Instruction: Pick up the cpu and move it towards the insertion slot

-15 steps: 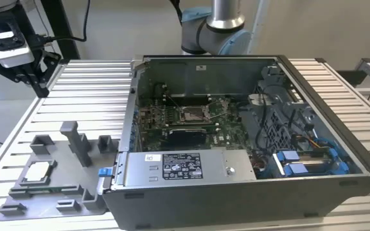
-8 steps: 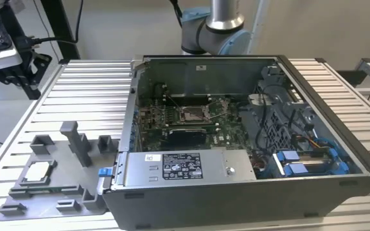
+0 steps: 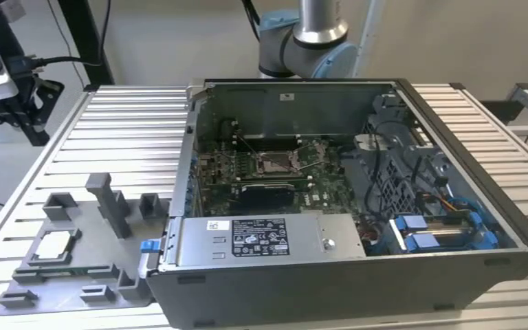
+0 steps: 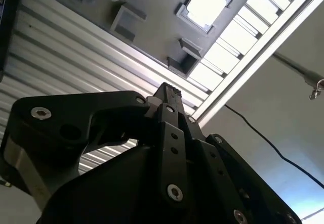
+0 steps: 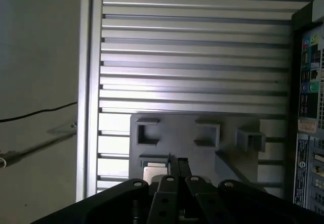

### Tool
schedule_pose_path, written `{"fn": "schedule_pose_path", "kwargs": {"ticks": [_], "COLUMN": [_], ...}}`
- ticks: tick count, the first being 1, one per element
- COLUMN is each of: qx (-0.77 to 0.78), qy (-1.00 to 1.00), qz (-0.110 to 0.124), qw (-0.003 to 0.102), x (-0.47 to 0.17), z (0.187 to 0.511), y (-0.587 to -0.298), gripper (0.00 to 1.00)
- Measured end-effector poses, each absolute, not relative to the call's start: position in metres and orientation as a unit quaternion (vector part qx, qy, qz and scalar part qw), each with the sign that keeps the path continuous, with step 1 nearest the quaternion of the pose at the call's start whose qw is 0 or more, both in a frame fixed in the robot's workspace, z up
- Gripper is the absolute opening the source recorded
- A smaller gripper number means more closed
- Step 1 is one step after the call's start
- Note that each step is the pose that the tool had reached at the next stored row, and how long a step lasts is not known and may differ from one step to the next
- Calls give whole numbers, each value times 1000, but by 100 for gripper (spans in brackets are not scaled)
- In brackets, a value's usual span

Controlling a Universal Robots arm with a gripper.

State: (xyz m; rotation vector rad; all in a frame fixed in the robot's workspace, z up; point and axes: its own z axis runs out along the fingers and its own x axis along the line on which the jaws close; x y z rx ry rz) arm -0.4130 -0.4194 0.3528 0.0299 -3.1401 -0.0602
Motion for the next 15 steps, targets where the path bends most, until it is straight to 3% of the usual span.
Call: {"fn": "schedule_pose_path", "kwargs": {"ticks": [15], "qx": [10], "qy": [-1000], "qz": [-19], "qw": [0], "x": [-420], "z": [349], "y": [-449], "gripper": [0]}}
